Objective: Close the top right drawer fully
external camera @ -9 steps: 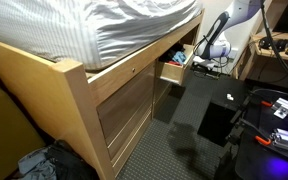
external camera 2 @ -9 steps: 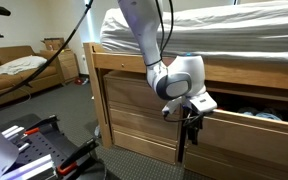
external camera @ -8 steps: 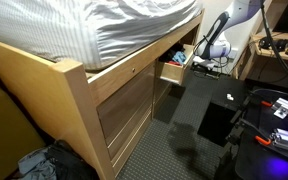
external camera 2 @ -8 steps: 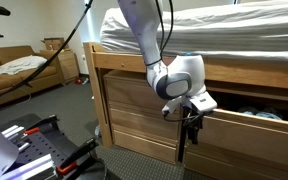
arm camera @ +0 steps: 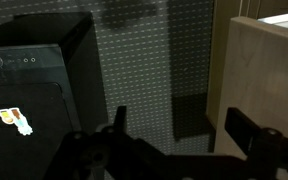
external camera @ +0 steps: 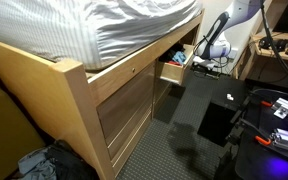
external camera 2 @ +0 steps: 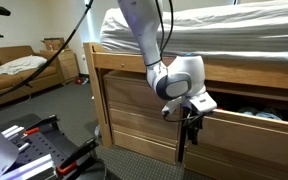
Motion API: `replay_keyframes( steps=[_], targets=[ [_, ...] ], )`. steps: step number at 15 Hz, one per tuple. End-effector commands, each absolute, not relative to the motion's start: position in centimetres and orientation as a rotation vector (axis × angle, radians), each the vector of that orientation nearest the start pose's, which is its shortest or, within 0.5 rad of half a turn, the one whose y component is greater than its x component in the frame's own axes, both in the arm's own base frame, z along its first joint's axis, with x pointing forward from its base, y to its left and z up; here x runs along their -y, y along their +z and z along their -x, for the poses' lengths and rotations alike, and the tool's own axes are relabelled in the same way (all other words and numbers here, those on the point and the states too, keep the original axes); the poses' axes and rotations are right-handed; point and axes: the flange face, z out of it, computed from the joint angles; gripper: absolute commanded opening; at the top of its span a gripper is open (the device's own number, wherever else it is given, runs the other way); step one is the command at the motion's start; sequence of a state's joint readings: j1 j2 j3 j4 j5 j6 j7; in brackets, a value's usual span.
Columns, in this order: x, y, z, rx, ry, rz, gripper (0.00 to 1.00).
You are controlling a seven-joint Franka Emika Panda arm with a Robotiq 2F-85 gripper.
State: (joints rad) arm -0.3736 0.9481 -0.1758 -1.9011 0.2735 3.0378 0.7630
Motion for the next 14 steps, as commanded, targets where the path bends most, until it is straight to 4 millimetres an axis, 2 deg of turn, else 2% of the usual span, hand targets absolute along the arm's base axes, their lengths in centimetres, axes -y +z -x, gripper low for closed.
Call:
replay_keyframes(
  steps=[1, 3, 4, 5, 8, 9, 10, 11, 12, 14],
  targets=[
    [33.5, 0.6, -45.7, -2.169, -0.122, 2.371, 1.0],
    [33.5, 1.2, -45.8, -2.176, -0.143, 2.365, 1.0],
    [34.0, 1.9, -46.0, -2.242, -0.308, 2.342, 1.0],
    [33.5, 2.4, -49.8, -2.181, -0.326, 2.325, 1.0],
    [34.3, 1.5, -46.5, -2.249, -0.292, 2.33, 1.0],
    [33.2, 0.8, -46.6, -2.147, -0.094, 2.361, 1.0],
    [33.6, 0.7, -44.5, -2.122, -0.04, 2.373, 1.0],
    [33.2, -0.1, -43.1, -2.093, 0.056, 2.392, 1.0],
    [33.2, -0.1, -45.5, -2.162, -0.072, 2.386, 1.0],
    [33.5, -0.5, -44.9, -2.169, -0.051, 2.383, 1.0]
  ],
)
